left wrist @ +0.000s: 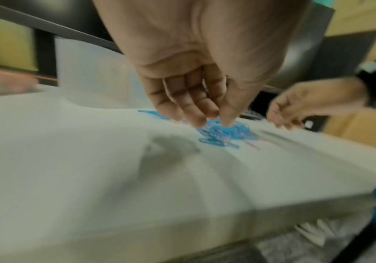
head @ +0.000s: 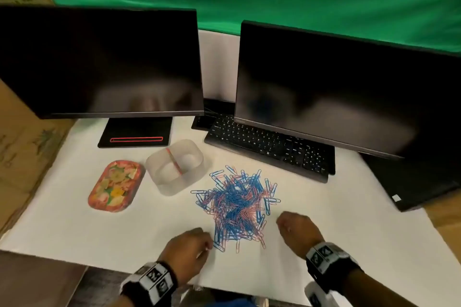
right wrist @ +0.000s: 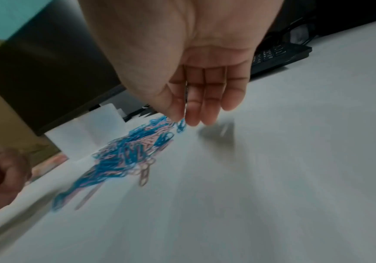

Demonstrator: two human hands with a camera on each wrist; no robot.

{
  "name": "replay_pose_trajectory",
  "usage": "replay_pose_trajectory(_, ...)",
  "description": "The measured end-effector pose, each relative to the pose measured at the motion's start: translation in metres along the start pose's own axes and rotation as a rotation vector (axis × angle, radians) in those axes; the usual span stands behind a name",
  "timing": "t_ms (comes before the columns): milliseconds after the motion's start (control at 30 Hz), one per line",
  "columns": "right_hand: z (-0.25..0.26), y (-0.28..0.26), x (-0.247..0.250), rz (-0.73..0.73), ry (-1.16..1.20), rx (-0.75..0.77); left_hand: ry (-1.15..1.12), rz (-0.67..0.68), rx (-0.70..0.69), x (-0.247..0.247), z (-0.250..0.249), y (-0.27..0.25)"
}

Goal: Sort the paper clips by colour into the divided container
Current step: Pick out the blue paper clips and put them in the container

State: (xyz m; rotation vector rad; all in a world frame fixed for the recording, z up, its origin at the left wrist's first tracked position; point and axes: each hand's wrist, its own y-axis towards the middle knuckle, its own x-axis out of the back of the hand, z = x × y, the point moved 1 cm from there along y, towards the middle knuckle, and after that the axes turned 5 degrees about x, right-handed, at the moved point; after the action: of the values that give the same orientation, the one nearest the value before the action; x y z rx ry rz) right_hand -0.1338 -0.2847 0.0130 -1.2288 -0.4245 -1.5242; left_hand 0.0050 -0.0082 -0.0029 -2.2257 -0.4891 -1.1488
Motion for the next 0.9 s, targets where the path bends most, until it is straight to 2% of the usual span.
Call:
replay_pose_trajectory(67, -0.002, 0.017, 0.006, -0.053, 0.008, -0.052, 0.077, -0.008, -0.058, -0.003, -0.006, 0.012)
replay_pose_trajectory(200, 0.003, 0.042, 0.015, -0.055, -0.042, -0.038, 0.237, -0.052, -0.125, -0.015, -0.008, 0.032)
replay_pose_trajectory(467, 0.004, 0.066, 0.007, -0.051, -0.137, -0.024, 0.123, -0.050, -0.043, -0.005, -0.016, 0.035)
replay_pose_trajectory(733, -0.006, 0.072, 0.006, -0.001, -0.094, -0.032, -0.237, -0.098, 0.149, 0.007, 0.002, 0.039)
replay_pose_trajectory(900, -0.010, 0.078, 0.010, 0.057, -0.003, -0.085, -0.533, -0.097, 0.201, 0.014, 0.010, 0.046)
